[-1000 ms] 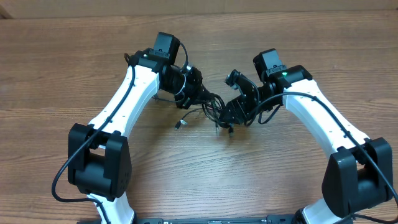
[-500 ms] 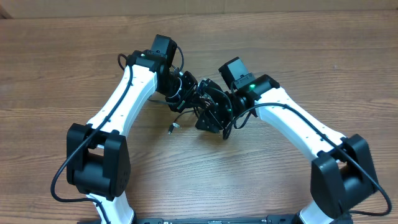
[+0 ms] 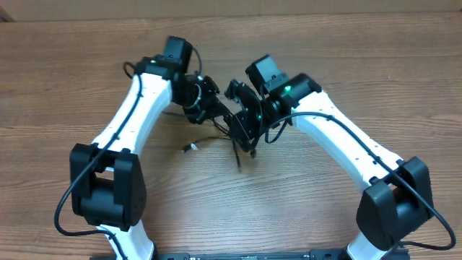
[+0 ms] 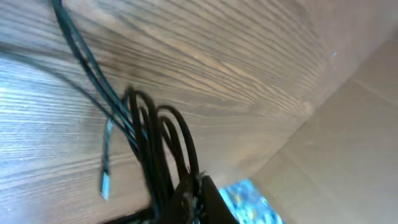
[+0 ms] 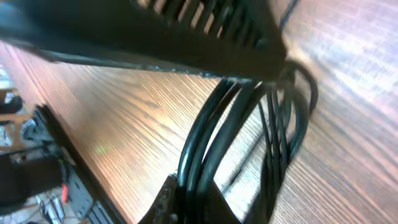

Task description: Untangle cables

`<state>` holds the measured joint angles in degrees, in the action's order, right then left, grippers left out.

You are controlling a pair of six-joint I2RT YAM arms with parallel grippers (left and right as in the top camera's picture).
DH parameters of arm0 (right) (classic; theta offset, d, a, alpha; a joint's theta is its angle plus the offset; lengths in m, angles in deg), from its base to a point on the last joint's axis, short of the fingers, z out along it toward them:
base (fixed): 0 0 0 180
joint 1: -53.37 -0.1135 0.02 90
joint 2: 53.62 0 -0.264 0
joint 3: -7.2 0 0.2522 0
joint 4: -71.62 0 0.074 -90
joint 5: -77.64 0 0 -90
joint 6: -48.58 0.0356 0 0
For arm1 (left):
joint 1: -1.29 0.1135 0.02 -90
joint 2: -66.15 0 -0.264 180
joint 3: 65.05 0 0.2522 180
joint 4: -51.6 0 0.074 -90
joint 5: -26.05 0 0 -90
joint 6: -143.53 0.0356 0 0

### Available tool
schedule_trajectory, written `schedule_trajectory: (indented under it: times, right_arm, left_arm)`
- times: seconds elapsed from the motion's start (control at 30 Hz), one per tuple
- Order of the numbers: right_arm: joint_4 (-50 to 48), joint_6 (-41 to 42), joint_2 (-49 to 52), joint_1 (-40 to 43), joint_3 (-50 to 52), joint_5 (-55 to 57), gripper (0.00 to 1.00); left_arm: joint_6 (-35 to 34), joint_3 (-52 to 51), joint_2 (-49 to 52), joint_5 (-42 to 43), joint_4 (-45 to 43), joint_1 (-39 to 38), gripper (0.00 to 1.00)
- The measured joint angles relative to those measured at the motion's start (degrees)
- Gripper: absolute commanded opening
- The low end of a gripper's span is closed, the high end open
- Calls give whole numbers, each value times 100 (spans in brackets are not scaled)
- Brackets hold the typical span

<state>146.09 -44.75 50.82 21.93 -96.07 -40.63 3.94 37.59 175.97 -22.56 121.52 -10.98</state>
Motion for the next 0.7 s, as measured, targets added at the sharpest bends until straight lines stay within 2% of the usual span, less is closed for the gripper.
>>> schedule_trajectory:
  times: [0.13,0.2,0.27,0.3,0.4,0.47,0.5,0.53,0.6,0.7]
  right_arm:
    - [527,487,17,404,-804,-496,4]
    - [492,835,17,964,-916,-1156,4]
    - [511,1108,20,1493,-916,-1759,4]
    - [516,1202,20,1665,-916,-2002,4]
    - [592,1309,20,1832,-916,-2492,4]
    - [625,1344,20,1834,-916,-2636,4]
    - [625,1366,20,1834,-916,-2743,4]
    - [654,1379,20,1834,-916,-2785,4]
    - [710,1381,20,1834,-916,-2809,4]
    - [872,1309,20,1840,-916,-2850,4]
  left_arm:
    - [1320,0,-20,872,-55,708,12]
    - [2033,0,-20,1287,-57,1032,13]
    - [2599,0,-20,1589,-26,1036,8]
    - [3134,0,-20,1832,20,916,8]
    - [4105,0,-20,2159,44,581,9]
    - [4795,0,-20,2293,11,249,15]
    - [5296,0,-20,2380,-184,-92,22]
    - [5506,-2,-20,2406,-400,-251,27]
    - [5768,2,-20,2398,-1038,-455,38]
    - [5912,0,-20,2444,-1137,-566,43]
